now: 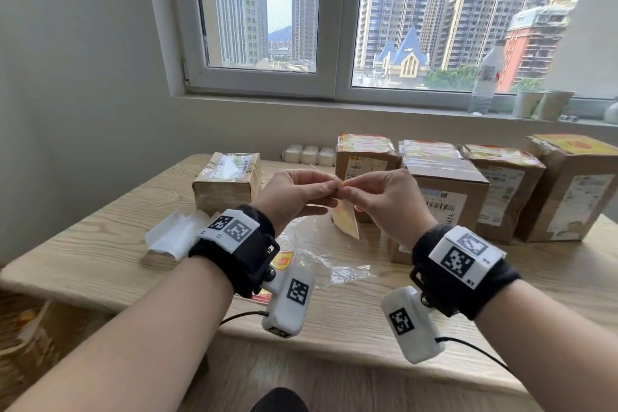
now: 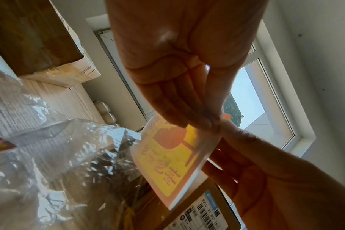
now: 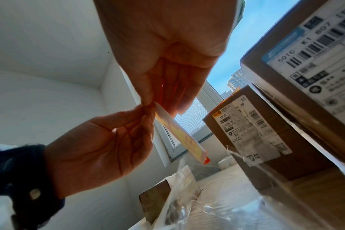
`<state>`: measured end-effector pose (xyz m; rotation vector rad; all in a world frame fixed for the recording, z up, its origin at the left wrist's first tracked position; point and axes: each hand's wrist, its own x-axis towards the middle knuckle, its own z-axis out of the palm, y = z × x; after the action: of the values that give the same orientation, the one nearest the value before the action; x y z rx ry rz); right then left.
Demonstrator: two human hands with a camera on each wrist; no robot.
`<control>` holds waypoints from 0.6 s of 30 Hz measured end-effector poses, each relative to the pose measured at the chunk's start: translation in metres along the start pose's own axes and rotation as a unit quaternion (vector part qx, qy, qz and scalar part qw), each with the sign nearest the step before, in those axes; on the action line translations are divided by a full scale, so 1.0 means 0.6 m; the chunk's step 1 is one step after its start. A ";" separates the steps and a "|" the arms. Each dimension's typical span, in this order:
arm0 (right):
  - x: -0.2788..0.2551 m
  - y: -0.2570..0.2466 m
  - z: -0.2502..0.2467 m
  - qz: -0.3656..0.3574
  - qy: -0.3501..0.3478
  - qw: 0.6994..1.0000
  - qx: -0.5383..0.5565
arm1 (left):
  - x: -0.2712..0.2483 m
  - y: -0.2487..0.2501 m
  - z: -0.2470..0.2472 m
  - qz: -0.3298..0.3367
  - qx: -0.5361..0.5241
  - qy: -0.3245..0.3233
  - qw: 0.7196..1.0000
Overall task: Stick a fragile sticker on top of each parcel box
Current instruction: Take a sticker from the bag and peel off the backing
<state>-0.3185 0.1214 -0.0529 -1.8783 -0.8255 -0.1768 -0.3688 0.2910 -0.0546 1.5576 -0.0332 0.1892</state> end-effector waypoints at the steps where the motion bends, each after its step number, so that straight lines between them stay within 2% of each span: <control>1: 0.001 0.001 0.000 -0.001 0.001 1.000 0.003 | 0.000 0.000 0.002 0.003 0.004 0.002 1.000; 11: 0.000 0.016 0.001 0.029 0.000 0.999 0.036 | 0.000 -0.003 0.013 0.003 0.025 0.011 1.000; 18: -0.003 0.012 0.001 0.042 0.017 0.996 0.081 | 0.001 0.001 0.016 -0.001 -0.001 0.013 1.000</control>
<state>-0.3157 0.1197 -0.0594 -1.7492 -0.7150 -0.0876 -0.3676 0.2815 -0.0541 1.5523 -0.0115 0.2067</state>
